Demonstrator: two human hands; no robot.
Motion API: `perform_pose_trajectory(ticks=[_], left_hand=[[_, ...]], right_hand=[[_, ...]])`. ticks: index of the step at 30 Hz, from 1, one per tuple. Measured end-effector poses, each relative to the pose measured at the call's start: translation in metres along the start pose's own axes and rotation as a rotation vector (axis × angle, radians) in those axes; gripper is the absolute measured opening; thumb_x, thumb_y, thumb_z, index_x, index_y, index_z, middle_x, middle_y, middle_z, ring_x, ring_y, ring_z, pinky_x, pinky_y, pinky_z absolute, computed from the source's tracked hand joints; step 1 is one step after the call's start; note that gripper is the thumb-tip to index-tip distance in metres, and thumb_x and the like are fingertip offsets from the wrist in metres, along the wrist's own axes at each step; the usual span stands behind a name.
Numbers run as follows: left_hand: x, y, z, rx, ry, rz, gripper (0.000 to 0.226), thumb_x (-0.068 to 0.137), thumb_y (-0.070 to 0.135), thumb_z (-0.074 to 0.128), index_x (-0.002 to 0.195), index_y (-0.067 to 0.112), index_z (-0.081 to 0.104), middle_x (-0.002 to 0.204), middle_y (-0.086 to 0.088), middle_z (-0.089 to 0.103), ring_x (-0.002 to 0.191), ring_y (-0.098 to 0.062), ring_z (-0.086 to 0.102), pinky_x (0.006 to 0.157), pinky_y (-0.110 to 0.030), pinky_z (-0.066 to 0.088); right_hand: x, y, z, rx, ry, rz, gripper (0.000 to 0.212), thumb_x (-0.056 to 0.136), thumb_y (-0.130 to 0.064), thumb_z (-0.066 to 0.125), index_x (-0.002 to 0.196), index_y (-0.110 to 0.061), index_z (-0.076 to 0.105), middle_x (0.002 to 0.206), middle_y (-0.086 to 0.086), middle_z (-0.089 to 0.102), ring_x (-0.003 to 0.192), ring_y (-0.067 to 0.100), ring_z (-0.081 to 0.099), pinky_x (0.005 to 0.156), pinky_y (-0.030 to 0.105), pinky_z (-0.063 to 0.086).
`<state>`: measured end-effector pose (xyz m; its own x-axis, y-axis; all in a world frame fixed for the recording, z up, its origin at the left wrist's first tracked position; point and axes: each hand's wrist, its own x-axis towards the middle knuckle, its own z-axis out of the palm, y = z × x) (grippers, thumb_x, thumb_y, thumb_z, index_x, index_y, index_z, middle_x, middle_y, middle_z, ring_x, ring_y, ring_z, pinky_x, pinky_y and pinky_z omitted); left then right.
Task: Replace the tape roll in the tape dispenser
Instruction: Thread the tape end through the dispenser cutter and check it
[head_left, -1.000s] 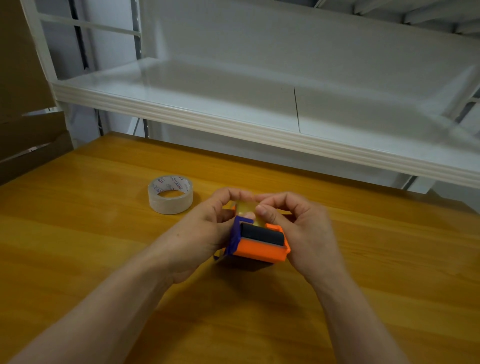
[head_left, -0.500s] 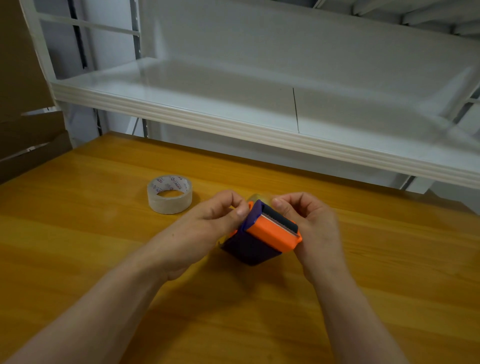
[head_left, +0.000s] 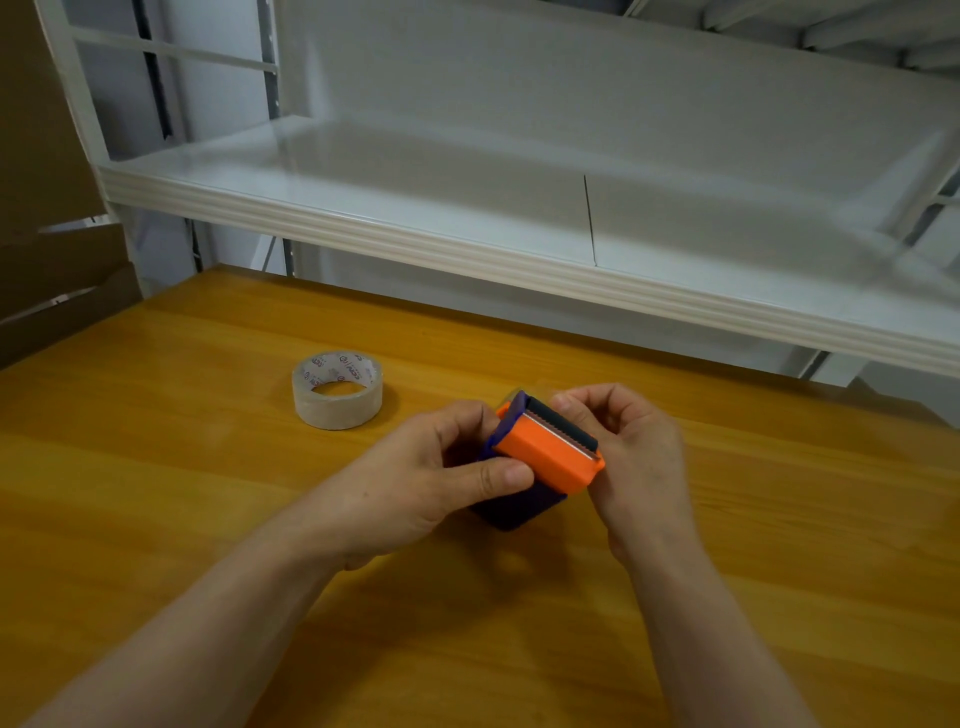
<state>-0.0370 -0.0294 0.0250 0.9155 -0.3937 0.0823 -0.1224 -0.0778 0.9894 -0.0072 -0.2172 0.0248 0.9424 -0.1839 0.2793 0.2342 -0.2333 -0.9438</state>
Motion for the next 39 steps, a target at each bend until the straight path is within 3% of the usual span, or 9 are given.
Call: perform_pose_trajectory(ticks=[3, 7, 12, 20, 28, 35, 39], left_hand=[[0.000, 0.001, -0.001, -0.002, -0.024, 0.010, 0.041, 0.081, 0.032, 0.068, 0.119, 0.016, 0.066, 0.117, -0.001, 0.073, 0.111, -0.016, 0.068, 0.097, -0.035, 0.055], [0.000, 0.001, -0.003, -0.033, -0.073, 0.015, 0.033, 0.082, 0.023, 0.066, 0.115, 0.019, 0.068, 0.114, 0.003, 0.075, 0.109, -0.011, 0.069, 0.091, -0.023, 0.054], [0.000, 0.000, -0.004, -0.006, -0.095, 0.018, 0.033, 0.085, 0.021, 0.066, 0.117, 0.017, 0.069, 0.116, 0.002, 0.075, 0.112, -0.013, 0.068, 0.093, -0.026, 0.052], [-0.001, 0.000, -0.004, 0.021, -0.087, 0.030, 0.042, 0.087, 0.031, 0.063, 0.126, 0.017, 0.063, 0.121, 0.000, 0.073, 0.115, -0.015, 0.067, 0.101, -0.034, 0.053], [0.000, 0.004, -0.001, -0.019, 0.055, 0.054, 0.035, 0.084, 0.039, 0.058, 0.115, 0.025, 0.068, 0.109, 0.003, 0.076, 0.099, -0.010, 0.072, 0.080, -0.020, 0.056], [0.001, 0.003, -0.002, -0.054, 0.112, 0.072, 0.038, 0.083, 0.044, 0.057, 0.116, 0.028, 0.067, 0.110, 0.007, 0.076, 0.102, -0.008, 0.071, 0.083, -0.020, 0.055], [0.002, 0.005, -0.001, -0.103, 0.160, 0.078, 0.027, 0.082, 0.042, 0.057, 0.102, 0.031, 0.072, 0.099, 0.006, 0.078, 0.090, -0.006, 0.073, 0.074, -0.017, 0.055]], right_hand=[[0.000, -0.003, -0.001, -0.067, -0.012, -0.050, 0.013, 0.089, -0.020, 0.074, 0.078, -0.026, 0.069, 0.093, -0.014, 0.074, 0.095, 0.006, 0.068, 0.092, 0.047, 0.057], [-0.002, -0.003, -0.004, -0.122, -0.044, -0.144, 0.015, 0.093, -0.020, 0.070, 0.081, -0.029, 0.066, 0.092, -0.008, 0.074, 0.091, 0.009, 0.068, 0.083, 0.038, 0.058], [-0.004, -0.007, -0.008, -0.222, -0.061, -0.229, 0.016, 0.096, -0.020, 0.066, 0.084, -0.032, 0.063, 0.094, -0.011, 0.073, 0.091, 0.003, 0.066, 0.075, 0.024, 0.052], [-0.003, -0.012, -0.008, -0.228, -0.094, -0.206, 0.013, 0.098, -0.024, 0.062, 0.085, -0.027, 0.063, 0.088, -0.006, 0.070, 0.088, 0.015, 0.066, 0.077, 0.041, 0.057], [0.021, -0.034, 0.002, -0.288, -0.237, -0.060, 0.019, 0.096, -0.035, 0.063, 0.085, -0.020, 0.067, 0.086, 0.005, 0.073, 0.087, 0.027, 0.067, 0.084, 0.056, 0.055], [0.039, -0.051, 0.012, -0.310, -0.296, 0.012, 0.012, 0.090, -0.024, 0.072, 0.081, -0.018, 0.068, 0.086, 0.002, 0.073, 0.089, 0.024, 0.068, 0.083, 0.048, 0.059], [0.042, -0.052, 0.016, -0.322, -0.291, 0.017, 0.014, 0.090, -0.019, 0.072, 0.077, -0.019, 0.067, 0.082, 0.000, 0.072, 0.084, 0.021, 0.067, 0.078, 0.042, 0.057]])
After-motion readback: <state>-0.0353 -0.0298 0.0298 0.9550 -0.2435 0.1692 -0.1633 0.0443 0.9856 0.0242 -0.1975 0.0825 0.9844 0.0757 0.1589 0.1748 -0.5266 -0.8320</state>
